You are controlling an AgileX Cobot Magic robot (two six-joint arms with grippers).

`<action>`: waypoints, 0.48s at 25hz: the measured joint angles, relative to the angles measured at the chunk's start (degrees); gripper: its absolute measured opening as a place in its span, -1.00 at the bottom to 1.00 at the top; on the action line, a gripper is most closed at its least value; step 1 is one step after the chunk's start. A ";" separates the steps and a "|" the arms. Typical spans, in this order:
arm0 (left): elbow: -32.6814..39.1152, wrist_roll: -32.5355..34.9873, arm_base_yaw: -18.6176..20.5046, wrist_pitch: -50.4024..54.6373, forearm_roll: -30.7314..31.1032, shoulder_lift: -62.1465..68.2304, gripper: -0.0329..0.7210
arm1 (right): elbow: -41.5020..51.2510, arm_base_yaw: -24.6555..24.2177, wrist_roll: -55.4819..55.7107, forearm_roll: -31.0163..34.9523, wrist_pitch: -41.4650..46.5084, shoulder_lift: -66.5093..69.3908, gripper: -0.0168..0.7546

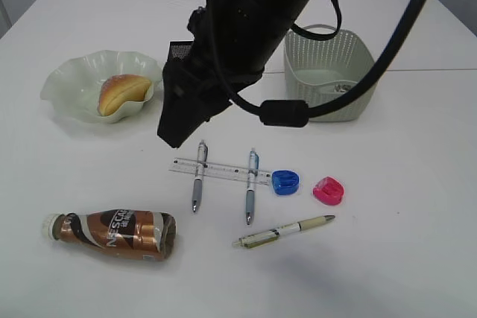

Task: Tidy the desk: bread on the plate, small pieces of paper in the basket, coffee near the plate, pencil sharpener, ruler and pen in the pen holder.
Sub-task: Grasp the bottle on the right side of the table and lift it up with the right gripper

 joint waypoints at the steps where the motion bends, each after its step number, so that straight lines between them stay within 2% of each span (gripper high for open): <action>1: 0.00 0.13 0.00 0.00 0.11 0.00 0.26 | 0.00 0.00 -0.27 0.92 0.00 0.09 0.33; 6: 0.00 0.90 0.00 0.00 0.43 -0.04 0.26 | 0.00 0.27 -2.03 1.11 0.00 1.21 0.33; 12: 0.00 1.68 0.00 -0.04 1.14 -0.04 0.26 | 0.00 2.55 -3.64 -3.51 -0.34 7.10 0.32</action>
